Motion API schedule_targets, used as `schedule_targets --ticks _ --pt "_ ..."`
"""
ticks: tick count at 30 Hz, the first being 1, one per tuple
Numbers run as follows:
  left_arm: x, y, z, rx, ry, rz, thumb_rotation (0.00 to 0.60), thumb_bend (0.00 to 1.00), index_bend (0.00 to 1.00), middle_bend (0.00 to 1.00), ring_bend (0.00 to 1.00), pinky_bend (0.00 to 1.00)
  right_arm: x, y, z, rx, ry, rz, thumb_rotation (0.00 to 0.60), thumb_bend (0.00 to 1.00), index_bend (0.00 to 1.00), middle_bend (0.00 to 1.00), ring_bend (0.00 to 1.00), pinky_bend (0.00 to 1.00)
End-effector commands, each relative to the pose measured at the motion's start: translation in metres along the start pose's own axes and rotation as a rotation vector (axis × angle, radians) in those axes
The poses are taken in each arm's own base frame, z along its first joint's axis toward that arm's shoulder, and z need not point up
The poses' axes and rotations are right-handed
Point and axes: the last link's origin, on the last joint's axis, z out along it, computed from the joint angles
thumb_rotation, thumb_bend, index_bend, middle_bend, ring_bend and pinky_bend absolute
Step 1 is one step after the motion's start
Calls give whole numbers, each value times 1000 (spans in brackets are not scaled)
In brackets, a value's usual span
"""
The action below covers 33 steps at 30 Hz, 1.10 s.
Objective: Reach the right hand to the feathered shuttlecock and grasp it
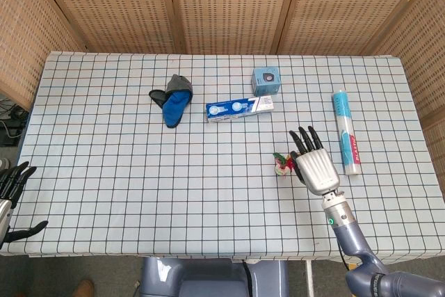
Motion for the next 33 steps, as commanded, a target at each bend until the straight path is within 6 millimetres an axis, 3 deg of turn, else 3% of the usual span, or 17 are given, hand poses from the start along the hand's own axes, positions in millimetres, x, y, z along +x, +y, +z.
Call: schedule_targets --ticks 1,4,6,14,19,26,33 --pt "0 0 0 1 1 1 600 0 0 0 0 0 0 0 -4 9 -5 -2 600 366 200 76 0 0" --pt "-1 1 0 -1 -2 6 600 0 0 0 0 0 0 2 -8 12 -17 12 600 54 12 4 0 0" --pt "-2 1 0 -3 -3 8 600 0 0 0 0 0 4 3 -10 14 -12 23 600 2 0 0 0 0" --pt "-3 1 1 -2 -6 17 600 0 0 0 0 0 40 25 -34 20 87 93 600 0 0 0 0 0" --pt "-4 2 0 -7 -4 19 600 0 0 0 0 0 58 62 -66 10 149 135 600 0 0 0 0 0" --pt "2 1 -5 -19 38 20 600 0 0 0 0 0 61 101 -120 -126 110 209 600 0 0 0 0 0" --pt "5 3 -11 -42 68 20 600 0 0 0 0 0 51 107 -151 -208 75 209 600 0 0 0 0 0"
